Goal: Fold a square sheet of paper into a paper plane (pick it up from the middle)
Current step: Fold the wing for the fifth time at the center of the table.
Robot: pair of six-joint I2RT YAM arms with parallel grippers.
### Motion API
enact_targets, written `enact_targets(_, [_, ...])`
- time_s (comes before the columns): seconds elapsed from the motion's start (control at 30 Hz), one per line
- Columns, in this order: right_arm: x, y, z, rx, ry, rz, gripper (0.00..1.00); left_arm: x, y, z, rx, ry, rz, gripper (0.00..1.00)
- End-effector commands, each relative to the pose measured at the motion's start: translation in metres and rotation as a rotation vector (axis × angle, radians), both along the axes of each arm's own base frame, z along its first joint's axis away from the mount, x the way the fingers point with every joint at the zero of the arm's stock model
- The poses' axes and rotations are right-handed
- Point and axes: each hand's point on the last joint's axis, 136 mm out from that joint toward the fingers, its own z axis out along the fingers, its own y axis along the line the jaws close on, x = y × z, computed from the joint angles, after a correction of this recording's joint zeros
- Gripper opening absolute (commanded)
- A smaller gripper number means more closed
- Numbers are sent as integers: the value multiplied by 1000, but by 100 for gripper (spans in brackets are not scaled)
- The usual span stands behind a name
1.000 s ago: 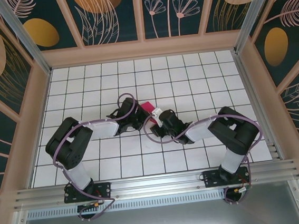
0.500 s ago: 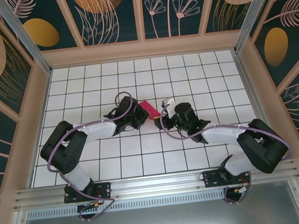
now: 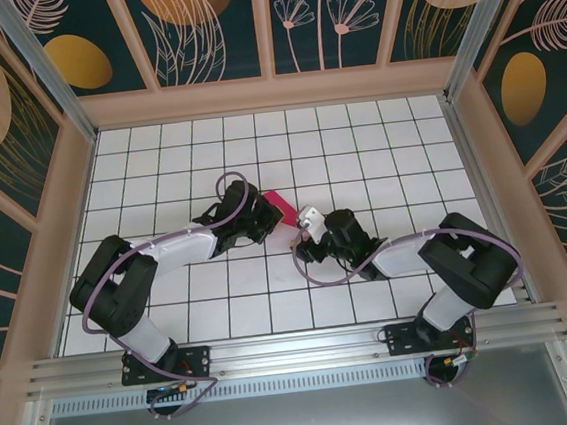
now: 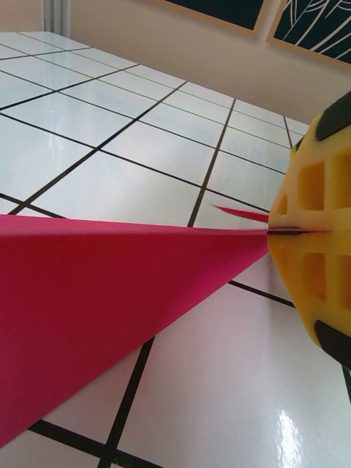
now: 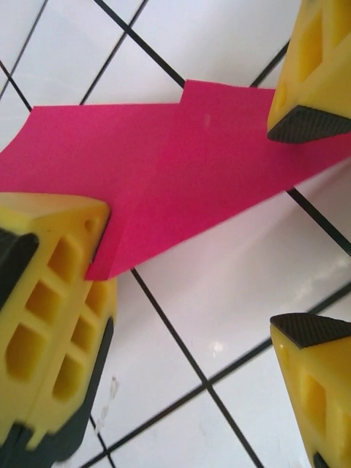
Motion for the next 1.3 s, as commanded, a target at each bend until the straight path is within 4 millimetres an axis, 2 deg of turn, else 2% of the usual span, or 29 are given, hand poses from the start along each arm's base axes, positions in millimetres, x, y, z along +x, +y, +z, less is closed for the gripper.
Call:
enact_targets(0.0, [16, 2, 15, -7, -171, -8, 62, 3, 1, 11, -5, -2, 18, 0])
enact_targets(0.27, [29, 6, 17, -31, -267, -14, 49, 0, 1, 9, 3, 4, 10, 0])
enact_targets(0.73, [23, 21, 10, -14, -232, 51, 16, 1, 1, 11, 3, 0, 7, 3])
enact_targets(0.8, [22, 22, 9, -12, -221, 53, 12, 2, 3, 13, 14, -9, 9, 9])
enact_targets(0.9, [21, 24, 8, 0, -186, 58, 4, 8, 11, 22, 54, -39, 23, 26])
enact_targets(0.97, [20, 24, 8, 30, -144, 52, 0, 15, 23, 31, 81, -68, 50, 39])
enact_targets(1.07, [20, 23, 9, 79, -64, 41, 0, 24, 43, 44, 106, -107, 99, 51])
enact_targets(1.17, [21, 22, 9, 125, 30, 22, 0, 28, 61, 54, 135, -140, 141, 59])
enact_targets(1.27, [24, 22, 12, 190, 123, -4, 0, 27, 70, 59, 150, -168, 154, 64])
